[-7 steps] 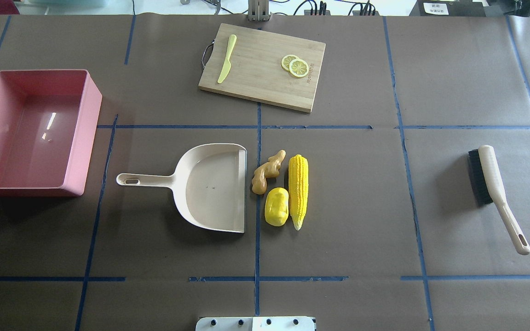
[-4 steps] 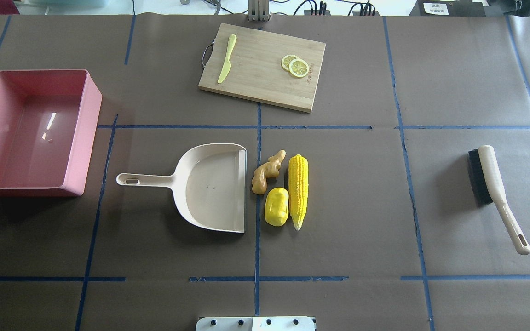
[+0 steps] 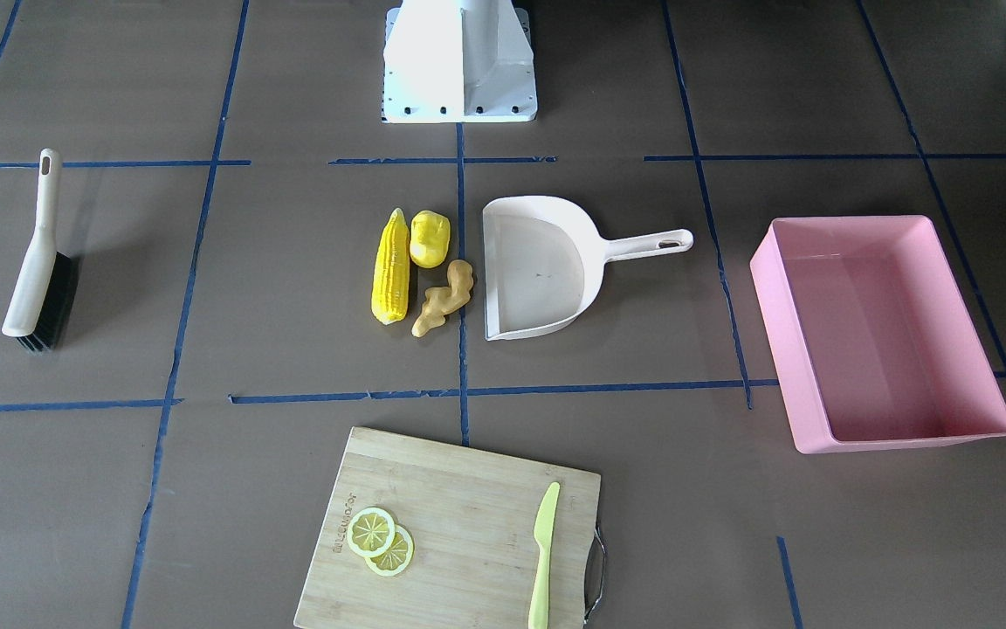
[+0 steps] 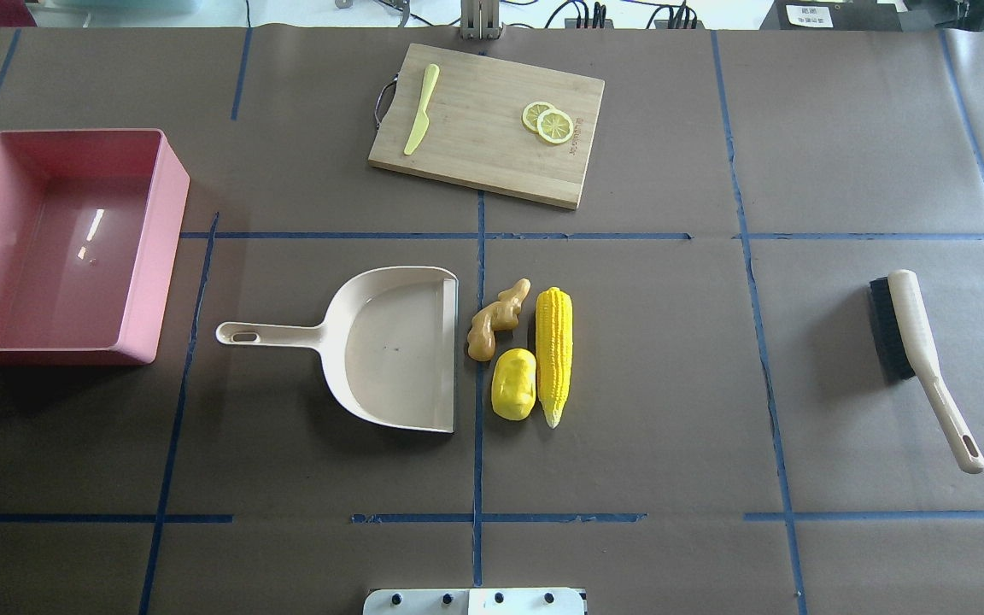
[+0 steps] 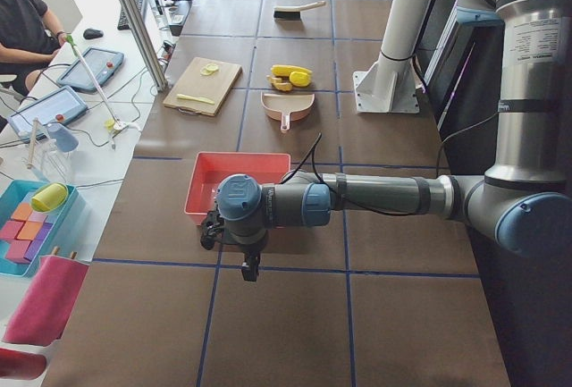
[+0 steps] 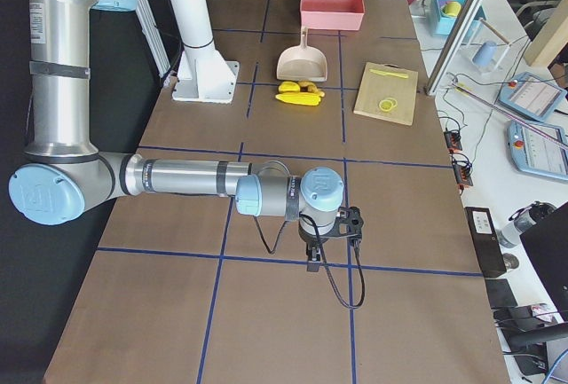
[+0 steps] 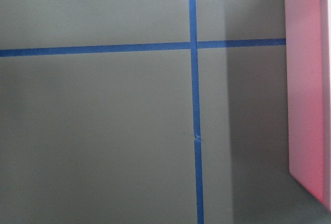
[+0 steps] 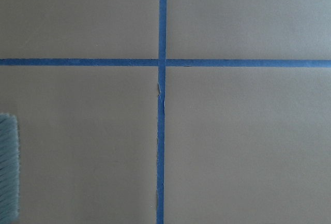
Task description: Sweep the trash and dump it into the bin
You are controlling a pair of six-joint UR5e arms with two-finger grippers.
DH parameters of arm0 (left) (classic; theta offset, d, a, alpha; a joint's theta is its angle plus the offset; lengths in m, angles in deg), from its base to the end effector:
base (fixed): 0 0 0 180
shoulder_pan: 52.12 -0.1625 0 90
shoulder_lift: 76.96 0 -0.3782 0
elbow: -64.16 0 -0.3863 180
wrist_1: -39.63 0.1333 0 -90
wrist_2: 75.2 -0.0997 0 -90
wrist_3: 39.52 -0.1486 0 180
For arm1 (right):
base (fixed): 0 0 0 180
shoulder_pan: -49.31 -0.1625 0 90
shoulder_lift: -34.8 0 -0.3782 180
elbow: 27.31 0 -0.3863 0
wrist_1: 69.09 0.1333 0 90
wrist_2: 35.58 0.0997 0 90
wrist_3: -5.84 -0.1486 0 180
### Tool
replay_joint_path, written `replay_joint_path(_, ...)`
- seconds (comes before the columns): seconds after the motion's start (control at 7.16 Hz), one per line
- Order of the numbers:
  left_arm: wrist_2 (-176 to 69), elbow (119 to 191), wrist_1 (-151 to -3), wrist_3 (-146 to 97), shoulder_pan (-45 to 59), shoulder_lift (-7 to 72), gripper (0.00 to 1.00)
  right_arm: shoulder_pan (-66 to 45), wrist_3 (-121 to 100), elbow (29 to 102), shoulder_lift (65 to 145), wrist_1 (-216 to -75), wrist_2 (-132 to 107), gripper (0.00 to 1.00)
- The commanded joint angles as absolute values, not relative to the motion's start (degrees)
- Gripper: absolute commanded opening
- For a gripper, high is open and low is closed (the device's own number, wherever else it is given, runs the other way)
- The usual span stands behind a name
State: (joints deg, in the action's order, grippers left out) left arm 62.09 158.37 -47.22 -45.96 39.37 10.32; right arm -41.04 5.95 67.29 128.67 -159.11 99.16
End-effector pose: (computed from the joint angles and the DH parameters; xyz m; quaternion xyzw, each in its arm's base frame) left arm -0.0362 -0.4642 0.6339 0.0145 0.4010 0.0337 0.9153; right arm 0.0315 -0.4616 0.6392 0.0073 -0.3806 -0.0004 0.9247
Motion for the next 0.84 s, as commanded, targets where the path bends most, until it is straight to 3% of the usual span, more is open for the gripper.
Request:
replay_joint_path(0.0,62.09,158.38,-50.01,-46.37,39.37,10.32,1.00,-41.04,5.84,67.61,128.58,-159.09,99.16,1.00)
replay_joint_path(0.56,62.27,159.69,-57.31,-45.94,35.28,13.20,1.00,-41.04,5.75,68.14,128.58,-159.18,99.33,1.00)
replay_joint_path(0.7,61.91,163.44,-57.31,-45.68,33.50,13.74,1.00,-41.04,5.84,68.23,128.58,-159.18,99.42,1.00)
